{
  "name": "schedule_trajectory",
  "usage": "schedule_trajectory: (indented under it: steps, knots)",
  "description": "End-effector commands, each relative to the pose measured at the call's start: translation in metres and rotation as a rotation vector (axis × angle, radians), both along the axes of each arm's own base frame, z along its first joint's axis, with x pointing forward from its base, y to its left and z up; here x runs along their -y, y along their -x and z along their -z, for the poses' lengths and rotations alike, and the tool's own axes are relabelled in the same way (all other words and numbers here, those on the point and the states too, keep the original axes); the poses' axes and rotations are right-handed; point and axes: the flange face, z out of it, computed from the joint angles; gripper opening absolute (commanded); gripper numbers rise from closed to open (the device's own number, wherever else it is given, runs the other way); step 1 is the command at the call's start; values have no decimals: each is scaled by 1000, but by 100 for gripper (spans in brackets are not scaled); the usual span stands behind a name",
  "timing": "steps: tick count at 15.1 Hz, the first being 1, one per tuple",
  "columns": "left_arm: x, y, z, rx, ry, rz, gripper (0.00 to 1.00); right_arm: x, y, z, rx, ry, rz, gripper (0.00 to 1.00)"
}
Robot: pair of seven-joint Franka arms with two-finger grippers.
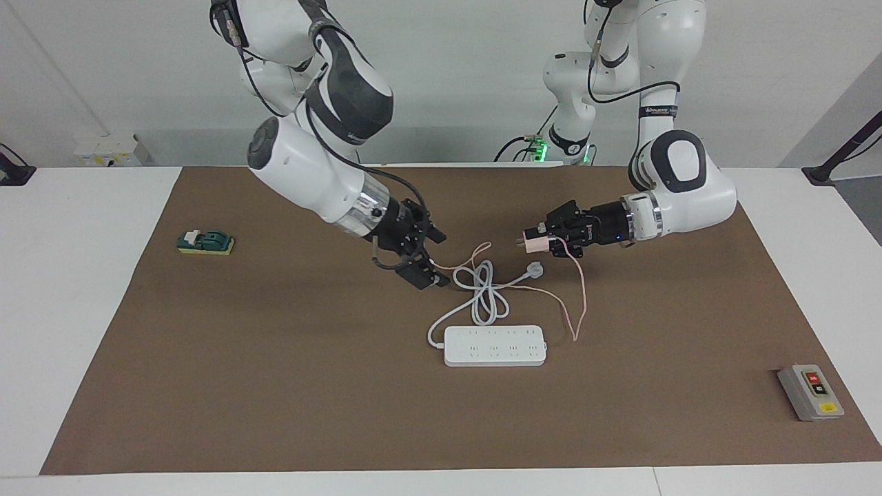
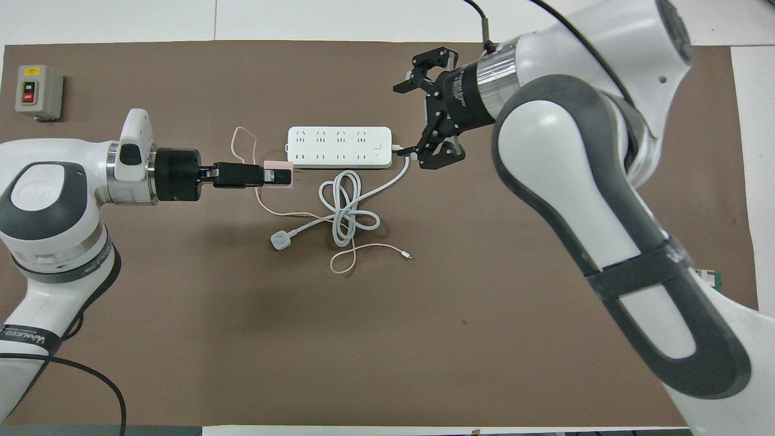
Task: Plug charger into power strip
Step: 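Lift the charger with the left gripper while the right gripper withdraws, then move the charger to the strip's end socket with the left gripper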
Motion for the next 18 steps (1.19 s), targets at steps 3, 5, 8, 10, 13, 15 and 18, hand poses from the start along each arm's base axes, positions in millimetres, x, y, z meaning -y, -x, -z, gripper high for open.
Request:
schedule_trajectory:
  steps: [3, 5, 8, 10, 13, 15, 18]
  knots:
    - [1, -46, -42, 203, -434, 255, 0, 60, 26, -27, 208, 261, -515, 100]
    - [20, -52, -41, 299, -539, 352, 0, 91, 34, -37, 276, 349, -756, 100]
    - [52, -64, -41, 603, -679, 483, 0, 131, 43, -58, 382, 470, -1093, 100]
    - [68, -69, -29, 740, -788, 621, 0, 160, 48, -77, 464, 512, -1323, 100]
    - [76, -68, -8, 853, -823, 761, 0, 187, 69, -100, 485, 511, -1406, 100]
    - [78, -73, 16, 864, -846, 795, 0, 193, 98, -111, 432, 544, -1420, 100]
    - [105, -75, 50, 874, -886, 888, 0, 197, 134, -100, 378, 541, -1423, 100]
